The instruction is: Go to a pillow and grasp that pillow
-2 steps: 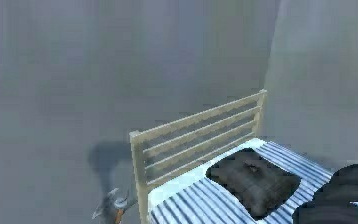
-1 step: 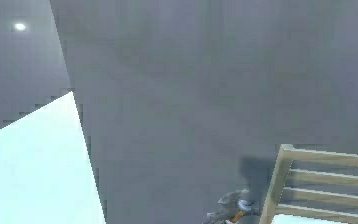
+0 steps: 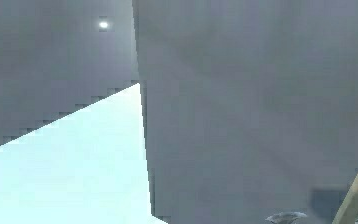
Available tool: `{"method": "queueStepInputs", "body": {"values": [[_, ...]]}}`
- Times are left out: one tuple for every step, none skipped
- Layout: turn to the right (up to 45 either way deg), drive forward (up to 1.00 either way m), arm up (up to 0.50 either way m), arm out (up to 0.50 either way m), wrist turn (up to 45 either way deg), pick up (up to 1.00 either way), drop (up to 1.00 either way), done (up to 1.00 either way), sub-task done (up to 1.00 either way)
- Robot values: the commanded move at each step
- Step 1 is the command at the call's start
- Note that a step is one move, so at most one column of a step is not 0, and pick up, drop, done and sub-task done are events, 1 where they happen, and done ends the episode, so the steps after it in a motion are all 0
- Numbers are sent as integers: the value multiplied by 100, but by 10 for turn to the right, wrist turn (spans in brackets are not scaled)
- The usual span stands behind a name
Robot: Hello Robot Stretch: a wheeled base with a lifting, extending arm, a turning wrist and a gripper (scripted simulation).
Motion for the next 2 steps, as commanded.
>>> {"method": "queueStepInputs", "body": {"values": [[0,0,50,0,0,0,0,0,0],[0,0,20,0,0,0,0,0,0]]}}
